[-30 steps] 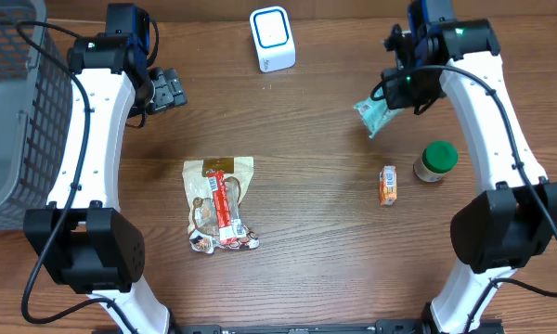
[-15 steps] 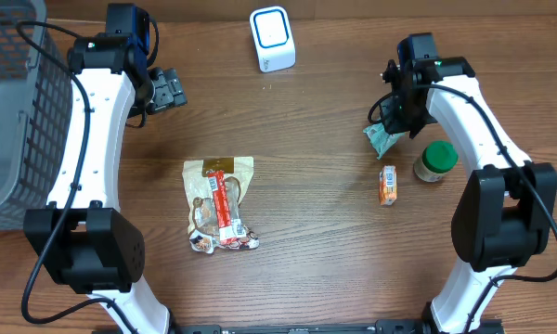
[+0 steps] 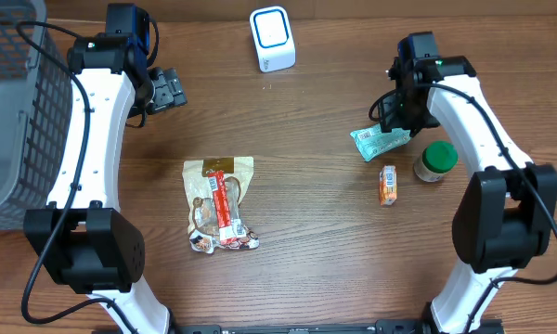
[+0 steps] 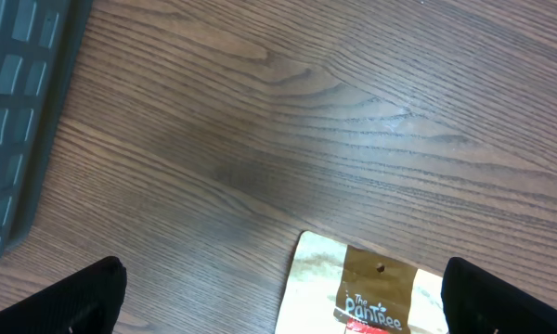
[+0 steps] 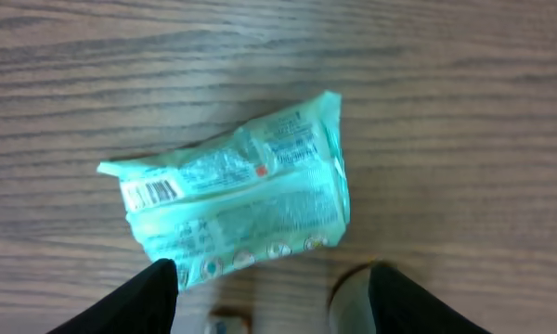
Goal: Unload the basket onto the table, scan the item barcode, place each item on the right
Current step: 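Open the right gripper to release the wipes pack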
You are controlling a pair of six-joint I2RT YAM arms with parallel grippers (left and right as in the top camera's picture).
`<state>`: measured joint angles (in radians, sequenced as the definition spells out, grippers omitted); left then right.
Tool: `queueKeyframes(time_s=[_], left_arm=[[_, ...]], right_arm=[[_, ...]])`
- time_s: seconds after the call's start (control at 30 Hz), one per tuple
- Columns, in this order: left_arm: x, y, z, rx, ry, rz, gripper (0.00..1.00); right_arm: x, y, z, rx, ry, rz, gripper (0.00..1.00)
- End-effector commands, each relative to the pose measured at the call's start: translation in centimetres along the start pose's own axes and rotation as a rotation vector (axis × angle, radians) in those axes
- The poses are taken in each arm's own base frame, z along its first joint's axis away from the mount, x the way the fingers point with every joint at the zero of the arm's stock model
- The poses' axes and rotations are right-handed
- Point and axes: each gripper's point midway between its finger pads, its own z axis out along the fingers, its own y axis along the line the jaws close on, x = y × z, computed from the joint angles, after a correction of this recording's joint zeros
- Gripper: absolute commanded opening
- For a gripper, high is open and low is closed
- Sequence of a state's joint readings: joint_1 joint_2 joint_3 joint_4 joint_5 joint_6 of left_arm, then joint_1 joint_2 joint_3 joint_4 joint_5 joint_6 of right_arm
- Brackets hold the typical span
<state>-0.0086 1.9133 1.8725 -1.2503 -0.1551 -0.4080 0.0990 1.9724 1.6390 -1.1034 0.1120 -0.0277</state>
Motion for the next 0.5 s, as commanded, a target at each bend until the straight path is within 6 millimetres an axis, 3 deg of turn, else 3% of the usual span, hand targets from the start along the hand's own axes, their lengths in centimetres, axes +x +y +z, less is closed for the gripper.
queueKeyframes(time_s=[0.0,0.07,0.2,0.43,0.47], left_arm=[[-0.4,0.2,-0.4,-0.007,-0.016,0.008,1.0],[-0.4,0.2,-0.4,-0.007,-0.016,0.008,1.0],[-0.4,0.2,-0.4,-0.007,-0.016,0.008,1.0],[-0.4,0.2,-0.4,-0.007,-0.016,0.008,0.99],[-0.4,0.2,-0.4,-0.007,-0.016,0.008,1.0]], right_arm=[[-0.8,0.0,-6.2,-0.034,-0.119,0.096,0.67],[0.7,0.7,-7.2,-0.081,-0.078,0.091,0.68],[4.3,2.0,-7.2,-0.151,0.069,0.111,0.68],[8.6,2.9,-3.6,-0.169,0.222,0.136,0.69],[9.2,2.9,-2.8,-0.167,0.235,0.136,0.73]])
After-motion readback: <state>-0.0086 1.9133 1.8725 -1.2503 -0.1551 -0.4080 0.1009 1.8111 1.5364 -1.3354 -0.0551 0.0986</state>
